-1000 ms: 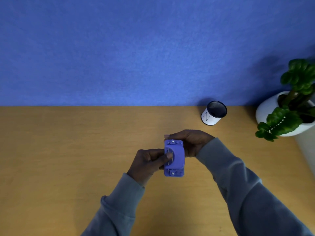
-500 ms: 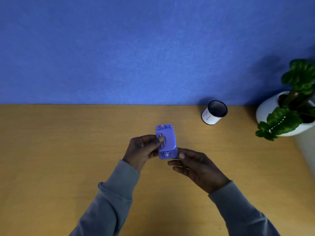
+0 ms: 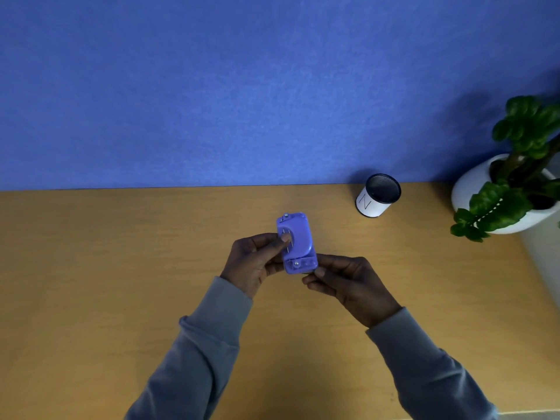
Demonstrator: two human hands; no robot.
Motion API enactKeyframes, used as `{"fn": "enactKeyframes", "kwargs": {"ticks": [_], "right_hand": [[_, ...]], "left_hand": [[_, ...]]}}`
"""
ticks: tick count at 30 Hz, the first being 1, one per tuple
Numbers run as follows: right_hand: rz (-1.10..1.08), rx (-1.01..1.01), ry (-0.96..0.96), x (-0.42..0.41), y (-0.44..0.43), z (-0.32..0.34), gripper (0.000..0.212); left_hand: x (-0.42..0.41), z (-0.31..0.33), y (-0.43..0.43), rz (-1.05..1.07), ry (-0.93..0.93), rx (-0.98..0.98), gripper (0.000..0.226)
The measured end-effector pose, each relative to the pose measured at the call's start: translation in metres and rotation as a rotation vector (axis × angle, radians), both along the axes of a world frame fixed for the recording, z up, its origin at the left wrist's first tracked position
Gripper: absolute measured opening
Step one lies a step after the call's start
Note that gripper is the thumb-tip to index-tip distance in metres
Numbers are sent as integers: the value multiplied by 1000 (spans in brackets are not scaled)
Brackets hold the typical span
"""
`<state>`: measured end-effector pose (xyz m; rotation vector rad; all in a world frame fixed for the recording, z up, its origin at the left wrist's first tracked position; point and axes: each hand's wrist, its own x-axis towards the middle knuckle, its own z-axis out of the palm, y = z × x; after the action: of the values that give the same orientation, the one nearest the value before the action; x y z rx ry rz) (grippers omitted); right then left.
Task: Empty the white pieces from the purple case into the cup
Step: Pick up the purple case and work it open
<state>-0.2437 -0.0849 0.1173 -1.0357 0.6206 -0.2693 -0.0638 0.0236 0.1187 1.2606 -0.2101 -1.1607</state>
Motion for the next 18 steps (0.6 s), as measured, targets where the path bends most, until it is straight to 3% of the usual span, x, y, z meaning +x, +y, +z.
{"fn": "enactKeyframes", "kwargs": {"ticks": [6,13,18], "right_hand": [[-50,-23,31,4,5,-9,27],[-49,22,-75,8,22,-10,44],[-201,-48,-36,25,34,-8,48]], "left_hand": [[-4,-5,-2,11,17,18,29],[-1,-2,-4,28,10,23,33],[-4,-1,-9,38,-18,46,31]]}}
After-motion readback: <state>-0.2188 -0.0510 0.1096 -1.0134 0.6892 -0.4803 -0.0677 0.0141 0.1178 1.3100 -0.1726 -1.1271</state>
